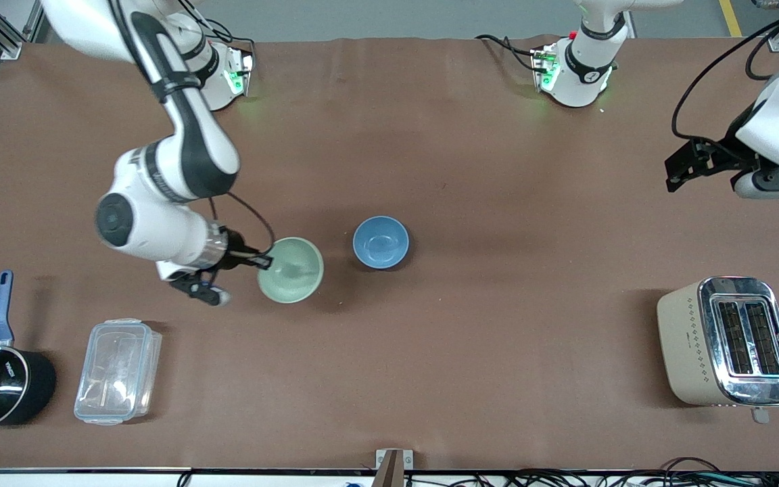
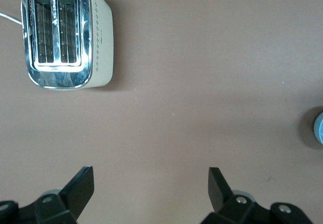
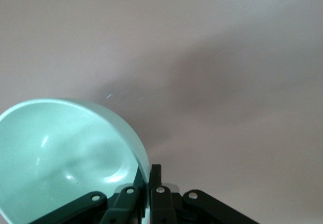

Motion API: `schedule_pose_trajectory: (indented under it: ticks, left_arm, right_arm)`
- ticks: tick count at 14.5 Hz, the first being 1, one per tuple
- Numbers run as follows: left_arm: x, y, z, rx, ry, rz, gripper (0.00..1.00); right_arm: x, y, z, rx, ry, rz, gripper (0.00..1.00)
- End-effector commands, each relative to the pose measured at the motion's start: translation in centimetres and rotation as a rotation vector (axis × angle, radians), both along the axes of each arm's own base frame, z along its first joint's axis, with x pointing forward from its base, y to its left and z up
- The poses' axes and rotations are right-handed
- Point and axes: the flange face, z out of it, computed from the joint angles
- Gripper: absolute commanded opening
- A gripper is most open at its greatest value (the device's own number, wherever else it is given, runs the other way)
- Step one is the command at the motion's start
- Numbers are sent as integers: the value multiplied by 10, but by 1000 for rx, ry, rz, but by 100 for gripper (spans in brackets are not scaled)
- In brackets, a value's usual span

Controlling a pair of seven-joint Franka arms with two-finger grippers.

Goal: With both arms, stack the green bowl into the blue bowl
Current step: 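Carry the green bowl toward the blue bowl while the left gripper retracts, then lower the green bowl into the blue bowl with the right gripper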

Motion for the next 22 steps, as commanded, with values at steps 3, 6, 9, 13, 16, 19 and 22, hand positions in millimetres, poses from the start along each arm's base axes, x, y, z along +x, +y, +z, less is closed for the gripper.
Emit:
schedule_pose_trajectory:
  ticks: [3, 6, 9, 13, 16, 19, 22]
  left_arm:
    - [-19, 1, 9, -18, -10, -6, 100]
    - [-18, 0, 7, -33, -9, 8, 100]
    - [-17, -1, 3, -46, 1, 9, 100]
    - [-18, 1, 8, -45, -3, -5, 100]
    - [-17, 4, 6, -42, 1, 1, 100]
    - [-12, 14, 2, -46, 4, 15, 100]
    - [-13, 14, 1, -45, 8, 14, 100]
  right_arm:
    - [-38, 84, -41, -14, -24, 47, 2]
    - [-63, 117, -71, -32, -38, 67, 3]
    - [-85, 139, -93, -48, -52, 72, 3]
    - [-99, 155, -96, -51, -52, 72, 3]
    - [-100, 154, -98, -55, -49, 74, 3]
    - [-98, 152, -101, -58, -49, 69, 4]
    - [-97, 150, -103, -62, -46, 67, 12]
